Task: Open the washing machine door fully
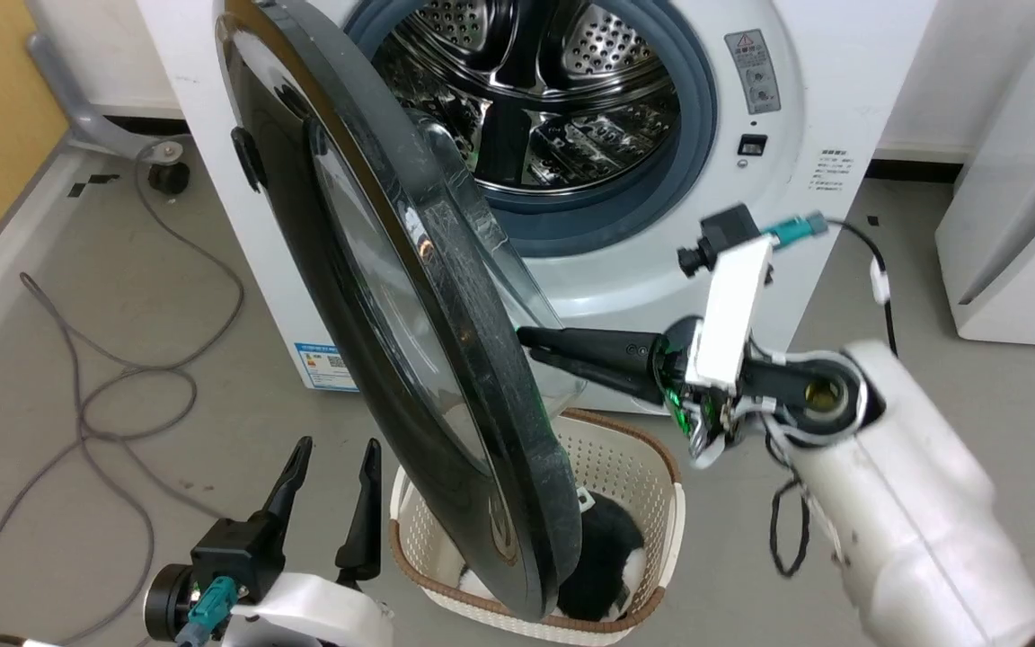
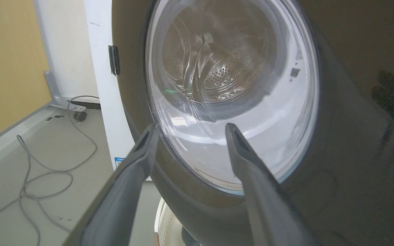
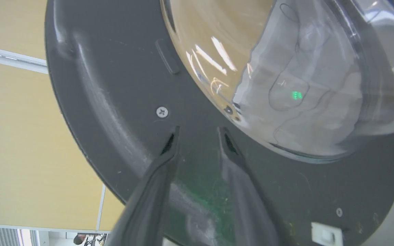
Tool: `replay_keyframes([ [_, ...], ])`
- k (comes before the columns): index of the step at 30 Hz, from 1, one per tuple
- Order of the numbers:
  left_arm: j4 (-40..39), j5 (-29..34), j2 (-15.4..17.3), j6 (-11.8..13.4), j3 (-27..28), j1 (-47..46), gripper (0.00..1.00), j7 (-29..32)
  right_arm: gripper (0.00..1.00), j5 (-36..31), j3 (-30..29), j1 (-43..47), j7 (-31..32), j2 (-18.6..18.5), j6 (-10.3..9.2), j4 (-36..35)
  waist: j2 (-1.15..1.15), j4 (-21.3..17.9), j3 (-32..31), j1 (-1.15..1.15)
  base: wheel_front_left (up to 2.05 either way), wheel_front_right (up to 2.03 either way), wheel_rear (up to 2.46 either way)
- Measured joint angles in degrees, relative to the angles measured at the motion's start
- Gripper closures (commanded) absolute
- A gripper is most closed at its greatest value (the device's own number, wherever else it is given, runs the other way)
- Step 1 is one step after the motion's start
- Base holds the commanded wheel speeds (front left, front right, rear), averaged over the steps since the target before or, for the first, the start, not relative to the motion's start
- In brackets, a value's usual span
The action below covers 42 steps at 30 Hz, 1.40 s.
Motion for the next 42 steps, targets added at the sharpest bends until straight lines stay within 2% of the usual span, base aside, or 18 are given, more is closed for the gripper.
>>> replay_keyframes([
  [5,0.05,-0.05,-0.01,0.38,0.57,0.1,0.0,0.0,0.0,-2.69,-2.19,6.45,-9.61,-0.85,0.0,-5.34,0.0,-0.67,0.02,0.0,0.0,0.0,0.0],
  [9,0.16,-0.07,-0.01,0.44,1.29,0.17,0.0,0.0,0.0,-6.65,-5.34,11.85,-21.69,-2.16,0.0,-7.62,0.0,-1.26,-0.25,0.0,0.0,0.0,0.0],
  [16,0.69,-0.15,-0.02,0.53,1.66,0.98,0.0,0.0,0.0,-13.82,-11.46,22.75,-43.73,-2.54,0.0,-7.43,0.0,-1.91,-1.05,0.0,0.0,0.0,0.0],
  [21,0.81,-0.29,-0.01,0.94,1.53,1.05,0.0,0.0,0.0,-22.97,-14.33,30.19,-58.18,-2.99,0.0,-6.35,0.0,-2.17,-1.23,0.0,0.0,0.0,0.0],
  [23,0.85,-0.36,-0.02,0.98,1.49,1.08,0.0,0.0,0.0,-27.13,-15.95,32.54,-62.12,-3.14,0.0,-6.14,0.0,-2.36,-1.25,0.0,0.0,0.0,0.0],
  [27,0.93,-0.74,-0.01,1.03,1.49,1.1,0.0,0.0,0.0,-41.83,-21.37,35.57,-64.04,-3.61,0.0,-8.65,0.0,-2.9,-1.15,0.0,0.0,0.0,0.0],
  [30,0.99,-0.74,-0.02,1.02,1.53,1.11,0.0,0.0,0.0,-55.77,-27.52,37.35,-64.15,-2.29,0.0,-16.01,0.0,-3.21,-1.06,0.0,0.0,0.0,0.0],
  [34,1.24,-0.74,-0.02,1.0,1.4,1.11,0.0,0.0,0.0,-69.72,-29.55,39.9,-64.15,-0.34,0.01,-25.61,0.0,-3.11,-1.21,0.0,0.0,0.0,0.0],
  [38,1.59,-0.73,-0.01,1.0,1.23,1.11,0.0,0.0,0.0,-77.72,-27.58,42.59,-64.15,-0.12,0.01,-30.88,0.0,-2.74,-1.7,0.0,0.0,0.0,0.0],
  [42,1.77,-0.59,-0.01,0.99,1.31,1.12,0.0,0.0,0.0,-80.88,-24.88,45.34,-63.0,-0.03,0.01,-32.28,0.0,-2.41,-2.08,0.0,0.0,0.0,0.0],
])
